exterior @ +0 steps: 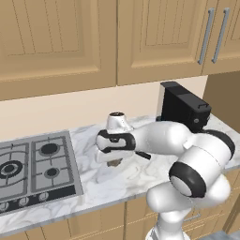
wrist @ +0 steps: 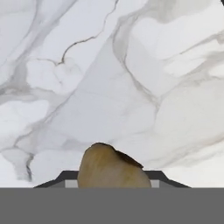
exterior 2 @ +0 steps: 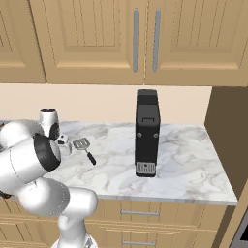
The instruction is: Put the garlic and bell pepper in the pot. Retrieve the spatula and lightly stir the vegetables in the pot.
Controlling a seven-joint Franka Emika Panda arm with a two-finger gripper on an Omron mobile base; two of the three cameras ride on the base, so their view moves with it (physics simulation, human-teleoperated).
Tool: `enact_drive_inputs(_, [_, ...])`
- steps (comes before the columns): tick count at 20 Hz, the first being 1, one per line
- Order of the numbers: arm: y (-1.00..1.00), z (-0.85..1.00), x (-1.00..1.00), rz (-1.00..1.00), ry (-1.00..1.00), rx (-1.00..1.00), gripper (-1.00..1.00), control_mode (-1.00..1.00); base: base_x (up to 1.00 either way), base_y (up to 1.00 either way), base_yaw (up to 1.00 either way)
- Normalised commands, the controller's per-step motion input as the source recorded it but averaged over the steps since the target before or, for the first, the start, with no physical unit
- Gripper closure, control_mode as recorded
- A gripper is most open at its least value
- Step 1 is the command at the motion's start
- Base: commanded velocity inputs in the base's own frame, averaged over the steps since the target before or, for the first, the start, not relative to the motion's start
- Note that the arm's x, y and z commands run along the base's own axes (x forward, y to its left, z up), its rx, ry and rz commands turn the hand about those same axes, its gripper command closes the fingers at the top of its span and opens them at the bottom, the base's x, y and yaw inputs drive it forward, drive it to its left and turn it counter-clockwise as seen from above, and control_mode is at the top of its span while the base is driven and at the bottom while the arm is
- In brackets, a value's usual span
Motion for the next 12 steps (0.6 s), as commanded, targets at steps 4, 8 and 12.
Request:
enact_drive_inputs(4, [-0.36, 0.59, -0.44, -0.05, -0.11, 0.12, 1.0, -1.0, 0.0, 0.0, 0.0])
enact_drive_inputs(8, [-0.5, 0.59, -0.44, -0.06, -0.05, 0.13, 1.0, -1.0, 0.0, 0.0, 0.0])
enact_drive_inputs(12, [-0.63, 0.54, -0.43, -0.05, -0.01, 0.1, 1.0, -1.0, 0.0, 0.0, 0.0])
